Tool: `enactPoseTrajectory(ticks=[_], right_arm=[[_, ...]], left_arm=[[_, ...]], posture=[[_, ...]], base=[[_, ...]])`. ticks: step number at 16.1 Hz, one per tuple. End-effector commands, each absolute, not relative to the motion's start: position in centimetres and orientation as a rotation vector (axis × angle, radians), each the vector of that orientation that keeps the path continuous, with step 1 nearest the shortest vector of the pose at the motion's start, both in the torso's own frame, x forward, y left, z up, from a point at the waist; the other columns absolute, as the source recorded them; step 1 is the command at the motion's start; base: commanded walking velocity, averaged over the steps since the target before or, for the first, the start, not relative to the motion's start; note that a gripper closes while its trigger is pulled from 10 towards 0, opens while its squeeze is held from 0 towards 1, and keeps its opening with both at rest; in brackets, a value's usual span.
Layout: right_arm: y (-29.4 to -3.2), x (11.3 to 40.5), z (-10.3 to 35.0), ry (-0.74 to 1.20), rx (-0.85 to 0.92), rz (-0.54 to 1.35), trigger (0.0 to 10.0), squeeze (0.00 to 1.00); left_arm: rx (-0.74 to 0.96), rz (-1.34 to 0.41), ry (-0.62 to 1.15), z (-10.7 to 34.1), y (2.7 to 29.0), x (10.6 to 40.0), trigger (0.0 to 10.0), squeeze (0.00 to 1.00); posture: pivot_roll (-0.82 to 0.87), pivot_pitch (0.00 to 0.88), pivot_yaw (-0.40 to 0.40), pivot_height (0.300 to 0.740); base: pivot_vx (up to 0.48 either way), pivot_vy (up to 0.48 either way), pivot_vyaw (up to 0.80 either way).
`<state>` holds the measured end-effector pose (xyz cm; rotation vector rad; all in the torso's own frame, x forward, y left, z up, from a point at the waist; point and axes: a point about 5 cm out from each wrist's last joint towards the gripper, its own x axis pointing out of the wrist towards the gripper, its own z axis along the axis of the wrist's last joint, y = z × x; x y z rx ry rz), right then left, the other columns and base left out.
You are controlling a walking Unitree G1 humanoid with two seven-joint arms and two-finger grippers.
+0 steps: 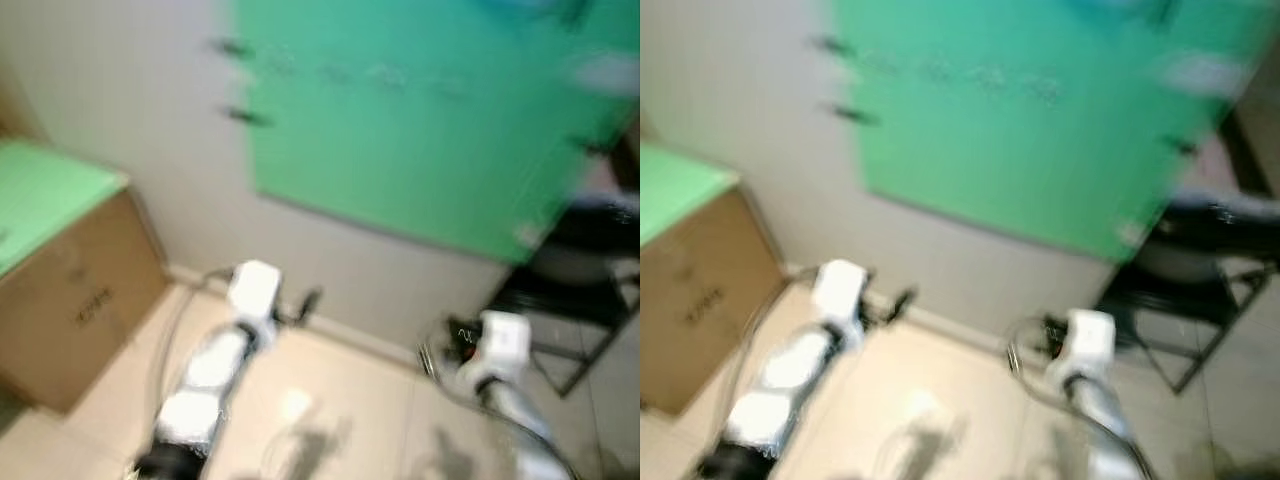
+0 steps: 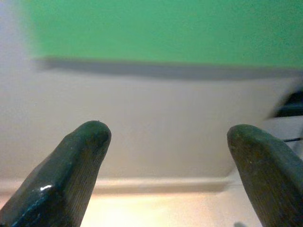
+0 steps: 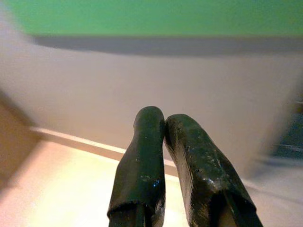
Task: Hang keys on a hook
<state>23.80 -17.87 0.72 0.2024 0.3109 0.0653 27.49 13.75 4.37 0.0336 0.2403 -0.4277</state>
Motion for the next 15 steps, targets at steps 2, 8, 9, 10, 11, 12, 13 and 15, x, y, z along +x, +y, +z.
enactPoseTrajectory(ticks=[2,8,9,10,11,12,13,15], right_arm=[[-18.9,23.7,0.9,0.300,0.182,0.041,10.0,0.00],[-19.5,23.8,2.0,0.204,0.139,-0.004,10.0,0.00],[-19.1,23.9,1.7,0.219,0.142,0.011,10.0,0.00],[-19.1,23.9,1.7,0.220,0.143,0.012,10.0,0.00],[-19.0,23.9,1.7,0.223,0.143,0.018,10.0,0.00],[-18.9,23.9,1.6,0.226,0.142,0.023,10.0,0.00],[-18.8,23.8,1.4,0.233,0.144,0.030,10.0,0.00],[-18.4,23.6,1.1,0.253,0.133,0.054,10.0,0.00]], left_arm=[[0.011,-0.440,0.227,4.5,12.6,27.6,10.0,0.00],[0.040,-0.422,0.166,5.2,13.1,27.9,10.0,0.00],[0.056,-0.409,0.157,5.2,13.3,28.0,10.0,0.00],[0.060,-0.405,0.153,5.2,13.3,28.0,10.0,0.00],[0.055,-0.396,0.158,5.2,13.4,28.0,10.0,0.00],[0.068,-0.380,0.177,5.0,13.4,28.1,10.0,0.00],[0.093,-0.374,0.187,4.8,13.4,28.1,10.0,0.00],[0.125,-0.378,0.193,4.6,13.2,28.1,10.0,0.00]], posture=[[-0.07,0.000,-0.017,0.740],[-0.07,0.000,-0.011,0.740],[-0.06,0.000,-0.011,0.740],[-0.06,0.000,-0.011,0.740],[-0.06,0.000,-0.012,0.740],[-0.06,0.000,-0.014,0.740],[-0.06,0.000,-0.016,0.740],[-0.06,0.000,-0.018,0.740]], base=[[0.000,0.458,0.58],[0.000,0.458,0.58],[0.000,0.458,0.58],[0.000,0.458,0.58],[0.000,0.431,0.58],[0.000,0.000,0.58],[0.000,0.000,0.59],[0.000,0.000,0.51]])
